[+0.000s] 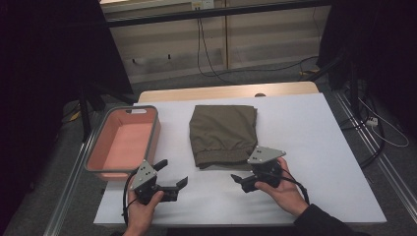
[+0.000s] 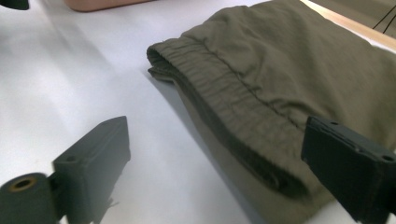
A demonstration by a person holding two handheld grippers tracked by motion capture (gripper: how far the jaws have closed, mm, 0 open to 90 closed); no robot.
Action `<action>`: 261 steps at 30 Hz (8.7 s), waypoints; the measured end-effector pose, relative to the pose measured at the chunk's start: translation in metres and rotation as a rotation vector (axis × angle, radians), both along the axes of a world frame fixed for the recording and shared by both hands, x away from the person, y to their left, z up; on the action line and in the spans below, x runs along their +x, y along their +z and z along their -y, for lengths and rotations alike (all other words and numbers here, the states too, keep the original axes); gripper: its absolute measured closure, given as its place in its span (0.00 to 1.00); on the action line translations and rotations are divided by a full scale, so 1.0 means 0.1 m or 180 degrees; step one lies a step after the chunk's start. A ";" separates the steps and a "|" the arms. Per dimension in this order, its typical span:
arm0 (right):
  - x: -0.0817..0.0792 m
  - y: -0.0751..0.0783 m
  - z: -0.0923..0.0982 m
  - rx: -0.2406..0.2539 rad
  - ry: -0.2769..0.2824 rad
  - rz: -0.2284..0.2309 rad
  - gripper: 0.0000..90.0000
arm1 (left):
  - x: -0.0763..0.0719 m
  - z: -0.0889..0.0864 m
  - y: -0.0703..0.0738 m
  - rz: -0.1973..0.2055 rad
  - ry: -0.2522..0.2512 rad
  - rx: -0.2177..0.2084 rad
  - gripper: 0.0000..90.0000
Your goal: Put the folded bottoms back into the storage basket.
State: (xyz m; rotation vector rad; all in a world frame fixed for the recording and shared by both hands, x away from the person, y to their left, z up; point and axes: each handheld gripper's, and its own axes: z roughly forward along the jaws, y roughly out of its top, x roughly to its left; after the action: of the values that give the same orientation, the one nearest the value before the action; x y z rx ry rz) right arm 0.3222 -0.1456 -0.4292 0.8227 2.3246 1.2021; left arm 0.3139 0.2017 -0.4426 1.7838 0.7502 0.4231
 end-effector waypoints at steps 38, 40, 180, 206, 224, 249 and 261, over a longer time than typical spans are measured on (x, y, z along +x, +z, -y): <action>0.64 -0.27 -0.51 -0.0979 0.0612 -0.0236 0.48 | 0.02 0.01 -0.03 -0.0024 -0.0016 0.0059 0.06; 0.63 -0.28 -0.50 -0.0996 0.0648 -0.0168 0.55 | 0.02 0.01 -0.03 -0.0016 -0.0021 0.0085 0.05; -0.09 -0.05 -0.34 -0.0383 0.1229 -0.0127 0.90 | 2.00 0.62 -0.25 -0.1470 0.0374 0.0494 0.74; -0.14 0.01 -0.31 -0.0225 0.1282 -0.0061 0.91 | 1.81 0.57 0.20 -0.1031 0.0157 0.0170 0.97; -0.18 0.08 -0.31 -0.0094 0.1272 0.0037 0.91 | 1.72 0.49 0.55 -0.0650 -0.0049 0.0133 0.97; -0.15 0.23 -0.38 0.0191 0.1239 0.0192 0.91 | 1.66 0.29 0.82 -0.0400 0.0024 -0.0111 0.97; -0.12 0.29 -0.45 0.0246 0.1250 0.0278 0.91 | 1.62 0.15 0.96 -0.0318 0.0087 -0.0270 0.97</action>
State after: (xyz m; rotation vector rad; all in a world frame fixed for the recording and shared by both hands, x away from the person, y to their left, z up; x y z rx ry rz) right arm 0.3099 -0.1008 -0.4006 0.3327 2.4500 1.4597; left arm 0.4756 0.1867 -0.3466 1.7267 0.8510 0.3174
